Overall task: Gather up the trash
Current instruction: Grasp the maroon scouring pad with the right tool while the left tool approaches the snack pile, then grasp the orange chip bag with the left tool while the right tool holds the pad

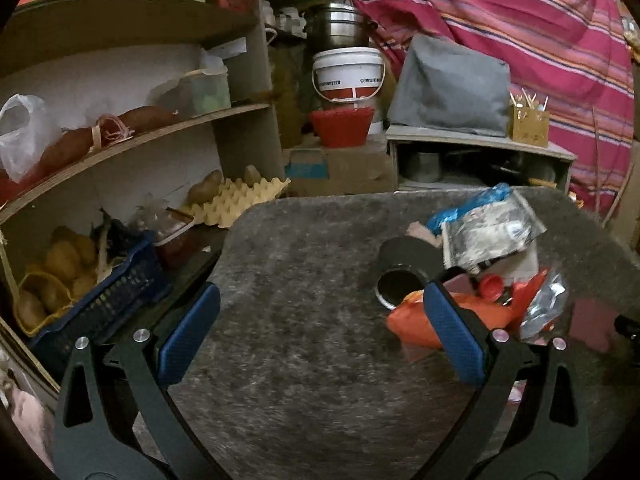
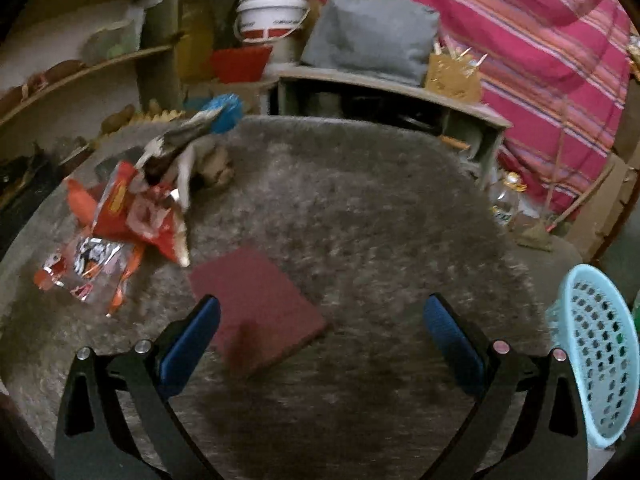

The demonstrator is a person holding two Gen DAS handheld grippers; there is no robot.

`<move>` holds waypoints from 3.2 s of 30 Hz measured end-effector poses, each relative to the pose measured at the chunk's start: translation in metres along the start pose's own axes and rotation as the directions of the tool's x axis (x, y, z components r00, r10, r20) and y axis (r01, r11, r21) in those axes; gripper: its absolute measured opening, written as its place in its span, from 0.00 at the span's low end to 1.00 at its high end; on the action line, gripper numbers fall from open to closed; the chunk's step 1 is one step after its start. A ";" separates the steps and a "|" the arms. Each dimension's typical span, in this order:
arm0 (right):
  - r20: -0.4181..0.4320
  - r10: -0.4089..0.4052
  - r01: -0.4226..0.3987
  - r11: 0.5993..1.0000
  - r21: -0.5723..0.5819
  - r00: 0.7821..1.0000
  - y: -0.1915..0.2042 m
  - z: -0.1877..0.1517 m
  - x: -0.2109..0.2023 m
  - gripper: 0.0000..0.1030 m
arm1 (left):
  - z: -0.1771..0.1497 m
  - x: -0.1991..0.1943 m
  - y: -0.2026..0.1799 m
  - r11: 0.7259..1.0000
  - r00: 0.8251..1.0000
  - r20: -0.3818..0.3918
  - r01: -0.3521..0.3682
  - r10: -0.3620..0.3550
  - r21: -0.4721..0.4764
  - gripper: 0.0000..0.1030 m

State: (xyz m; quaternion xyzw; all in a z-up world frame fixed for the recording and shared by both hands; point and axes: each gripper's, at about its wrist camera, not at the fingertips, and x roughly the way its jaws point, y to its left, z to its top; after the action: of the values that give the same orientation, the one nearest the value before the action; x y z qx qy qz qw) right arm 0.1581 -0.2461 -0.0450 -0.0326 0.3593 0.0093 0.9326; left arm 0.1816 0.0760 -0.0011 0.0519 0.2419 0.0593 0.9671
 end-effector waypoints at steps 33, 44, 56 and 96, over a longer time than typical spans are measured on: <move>-0.053 0.166 -0.165 0.986 0.020 0.985 -0.011 0.002 0.011 0.70 | -0.003 0.026 -0.028 0.997 0.995 -0.071 0.071 -0.072 -0.010 0.95; -0.018 0.093 -0.091 0.992 0.084 0.995 -0.043 -0.001 0.000 0.71 | 0.009 0.041 -0.070 0.997 0.990 -0.121 0.078 -0.076 0.014 0.95; -0.006 0.079 -0.079 0.993 0.088 0.997 -0.054 -0.014 -0.014 0.71 | -0.017 0.060 -0.060 0.997 0.967 -0.253 0.047 -0.029 0.064 0.95; 0.018 0.036 -0.038 0.993 0.115 0.999 -0.065 -0.016 -0.021 0.71 | -0.053 0.050 -0.047 0.960 0.894 -0.369 0.280 -0.253 0.020 0.03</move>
State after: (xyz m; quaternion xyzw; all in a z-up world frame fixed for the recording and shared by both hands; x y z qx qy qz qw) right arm 0.1341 -0.3115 -0.0395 0.0278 0.3525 0.0060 0.9354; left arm 0.2045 0.0404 -0.0772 0.0413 0.4232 -0.0740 0.9021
